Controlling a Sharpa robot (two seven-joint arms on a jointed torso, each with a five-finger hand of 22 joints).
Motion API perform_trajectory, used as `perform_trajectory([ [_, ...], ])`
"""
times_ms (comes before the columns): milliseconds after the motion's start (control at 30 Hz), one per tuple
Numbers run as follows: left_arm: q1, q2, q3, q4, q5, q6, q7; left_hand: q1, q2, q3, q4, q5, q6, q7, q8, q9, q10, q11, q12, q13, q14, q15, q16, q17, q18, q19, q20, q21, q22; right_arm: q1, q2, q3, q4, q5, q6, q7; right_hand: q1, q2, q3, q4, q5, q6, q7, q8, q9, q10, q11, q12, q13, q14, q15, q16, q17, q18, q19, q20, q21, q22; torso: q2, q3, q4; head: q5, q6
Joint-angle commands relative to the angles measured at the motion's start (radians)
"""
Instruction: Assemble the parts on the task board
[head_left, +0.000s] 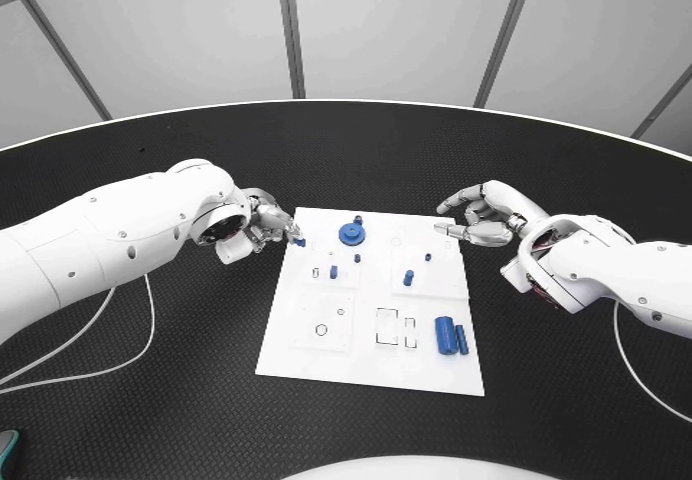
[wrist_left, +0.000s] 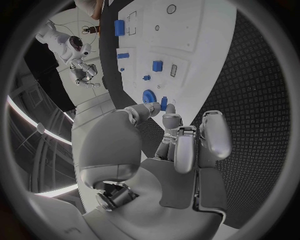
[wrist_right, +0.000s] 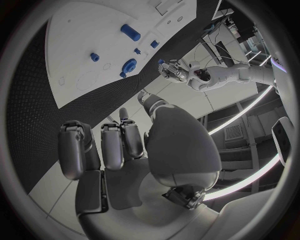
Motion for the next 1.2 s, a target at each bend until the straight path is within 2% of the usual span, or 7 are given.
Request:
perform_trajectory([
  [33, 0.0, -0.016, -0.004, 0.033, -0.032, -0.014, 0.004, -0.002, 0.003, 0.128, -0.129, 0.01, 0.008, -0.001, 0.004, -0.001, 0.019, -0.007, 0.007, 0.003, 0.106, -0.009, 0.006, 0.263, -0.008, 0.005, -0.004, 0.006, 0.001, 0.0, -0.001, 0.0, 0.0, 0.0, 0.0, 0.0, -0.006, -0.005, 0.004, 0.001, 0.004, 0.007, 0.0, 0.006, -0.001, 0.005, -0.002, 0.003, 0.077, 0.062, -0.009, -0.004, 0.071, 0.016, 0.05, -0.004, -0.005, 0.165, -0.002, 0.0003, 0.0002, 0.003, -0.002],
  [267, -0.003, -0.032, -0.017, 0.083, -0.086, -0.043, 0.011, -0.005, -0.003, 0.13, -0.132, 0.028, 0.015, -0.004, 0.005, -0.002, 0.029, -0.01, 0.01, 0.012, 0.106, -0.011, 0.006, 0.263, -0.009, 0.007, -0.006, 0.008, 0.004, 0.0, -0.002, 0.0, 0.001, 0.0, -0.001, 0.001, -0.006, -0.005, 0.004, 0.001, 0.004, 0.007, 0.0, 0.006, -0.001, 0.005, -0.002, 0.003, 0.077, 0.062, -0.009, -0.004, 0.071, 0.016, 0.05, -0.004, -0.005, 0.165, 0.001, -0.001, -0.0003, 0.006, 0.0],
  [467, -0.015, -0.032, -0.025, 0.117, -0.127, -0.059, 0.015, -0.007, -0.006, 0.131, -0.133, 0.039, 0.018, -0.005, 0.005, -0.003, 0.034, -0.011, 0.011, 0.017, 0.106, -0.013, 0.006, 0.263, -0.008, 0.006, -0.007, 0.006, 0.001, 0.0, -0.001, 0.0, 0.001, 0.0, -0.001, 0.001, -0.006, -0.005, 0.004, 0.001, 0.004, 0.007, 0.0, 0.006, -0.001, 0.005, -0.002, 0.003, 0.077, 0.062, -0.009, -0.004, 0.071, 0.016, 0.05, -0.004, -0.005, 0.165, 0.002, -0.0012, -0.0012, 0.006, -0.002],
  [767, -0.03, -0.017, -0.029, 0.127, -0.158, -0.057, 0.01, -0.007, -0.007, 0.131, -0.134, 0.044, 0.02, -0.006, 0.005, -0.003, 0.037, -0.012, 0.012, 0.019, 0.106, -0.013, 0.006, 0.263, -0.008, 0.006, -0.008, 0.006, 0.0, 0.0, 0.0, 0.0, 0.001, 0.0, -0.001, 0.001, -0.005, -0.005, 0.005, 0.001, 0.005, 0.007, 0.0, 0.007, -0.001, 0.006, -0.002, 0.004, 0.078, 0.062, -0.009, -0.004, 0.072, 0.015, 0.05, -0.005, -0.004, 0.166, 0.002, -0.0006, -0.0024, 0.006, -0.005],
  [1000, -0.037, -0.003, -0.03, 0.121, -0.185, -0.039, -0.001, -0.012, -0.013, 0.131, -0.135, 0.072, 0.027, -0.009, 0.004, -0.005, 0.048, -0.015, 0.016, 0.032, 0.106, -0.016, 0.006, 0.263, -0.008, 0.006, -0.011, 0.005, -0.002, 0.0, 0.0, 0.0, 0.002, 0.0, -0.001, 0.002, -0.005, -0.005, 0.005, 0.001, 0.005, 0.007, 0.0, 0.007, -0.001, 0.006, -0.002, 0.004, 0.078, 0.062, -0.009, -0.004, 0.072, 0.015, 0.05, -0.005, -0.004, 0.166, 0.002, -0.0005, -0.0012, 0.004, -0.007],
  [1200, -0.04, 0.003, -0.031, 0.119, -0.197, -0.013, -0.012, -0.013, -0.015, 0.13, -0.135, 0.081, 0.03, -0.01, 0.005, -0.005, 0.054, -0.016, 0.019, 0.04, 0.106, -0.017, 0.006, 0.263, -0.007, 0.006, -0.011, 0.005, -0.003, 0.0, 0.0, 0.0, 0.002, 0.0, -0.001, 0.002, -0.005, -0.005, 0.005, 0.001, 0.005, 0.007, 0.0, 0.007, -0.001, 0.006, -0.002, 0.004, 0.078, 0.062, -0.009, -0.004, 0.072, 0.015, 0.05, -0.005, -0.004, 0.166, 0.001, -0.0002, -0.0019, 0.006, -0.01],
])
